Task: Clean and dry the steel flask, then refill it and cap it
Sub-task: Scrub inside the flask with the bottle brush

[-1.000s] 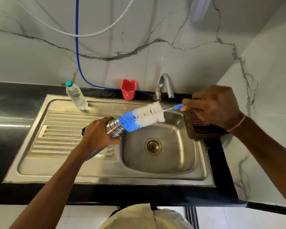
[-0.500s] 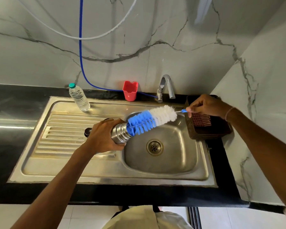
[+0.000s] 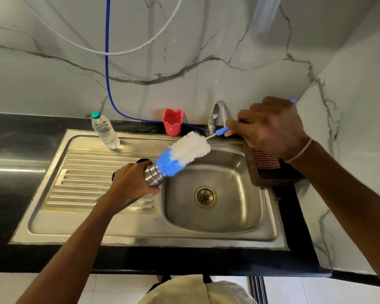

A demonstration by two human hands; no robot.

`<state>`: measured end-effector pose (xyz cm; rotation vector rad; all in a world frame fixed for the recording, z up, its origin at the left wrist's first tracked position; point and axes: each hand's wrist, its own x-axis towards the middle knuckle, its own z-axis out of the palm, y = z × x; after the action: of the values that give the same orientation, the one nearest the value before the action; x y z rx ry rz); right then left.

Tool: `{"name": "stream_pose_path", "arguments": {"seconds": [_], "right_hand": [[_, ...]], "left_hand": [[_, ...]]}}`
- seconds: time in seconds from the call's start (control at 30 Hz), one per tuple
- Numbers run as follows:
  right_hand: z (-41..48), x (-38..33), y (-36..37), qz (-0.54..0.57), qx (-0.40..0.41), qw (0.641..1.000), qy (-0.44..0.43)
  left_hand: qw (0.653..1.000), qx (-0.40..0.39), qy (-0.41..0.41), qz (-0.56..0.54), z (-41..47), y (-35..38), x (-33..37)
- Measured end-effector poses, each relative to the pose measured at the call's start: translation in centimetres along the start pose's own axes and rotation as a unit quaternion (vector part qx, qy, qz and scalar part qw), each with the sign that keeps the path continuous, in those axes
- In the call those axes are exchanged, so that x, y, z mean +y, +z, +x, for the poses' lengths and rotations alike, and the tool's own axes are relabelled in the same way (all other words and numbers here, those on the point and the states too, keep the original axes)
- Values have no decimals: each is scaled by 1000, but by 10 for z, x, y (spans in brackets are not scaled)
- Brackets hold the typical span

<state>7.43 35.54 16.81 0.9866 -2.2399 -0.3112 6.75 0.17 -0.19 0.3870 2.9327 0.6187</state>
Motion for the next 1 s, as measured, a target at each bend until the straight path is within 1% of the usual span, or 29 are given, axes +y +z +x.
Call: {"name": "stream_pose_path", "arguments": {"seconds": [0.03, 0.1, 0.17, 0.23, 0.33, 0.4, 0.5, 0.57, 0.63, 0.73, 0.87, 1.0], "right_hand": [[-7, -7, -2, -8, 24, 1000, 7], [-28, -21, -2, -13, 43, 998, 49], [-52, -36, 5, 10, 25, 994, 104], [-73, -52, 17, 65, 3, 983, 171], [-89, -68, 29, 134, -30, 961, 242], [-93, -73, 31, 157, -55, 952, 257], [-95, -76, 29, 160, -76, 944, 280], [-97, -75, 30, 143, -63, 941, 300], [-99, -73, 28, 117, -41, 947, 298], [-92, -60, 15, 74, -23, 963, 257], [-77, -33, 0, 23, -35, 984, 173], [-68, -15, -5, -29, -23, 991, 132]], "left_hand": [[1000, 14, -15, -7, 2, -4, -4], [998, 36, -33, -43, 4, -15, -9], [993, 56, -48, -89, 5, -25, -14], [989, 71, -53, -120, 5, -32, -15], [988, 76, -52, -125, 6, -33, -13], [987, 82, -66, -125, 7, -32, -11], [987, 82, -89, -105, 10, -28, -7], [989, 69, -97, -86, 11, -23, -3], [991, 60, -101, -70, 13, -16, 1], [993, 46, -105, -38, 14, -6, 2], [996, 34, -80, -2, 14, 3, 3], [997, 24, -76, 10, 18, 7, 8]]}}
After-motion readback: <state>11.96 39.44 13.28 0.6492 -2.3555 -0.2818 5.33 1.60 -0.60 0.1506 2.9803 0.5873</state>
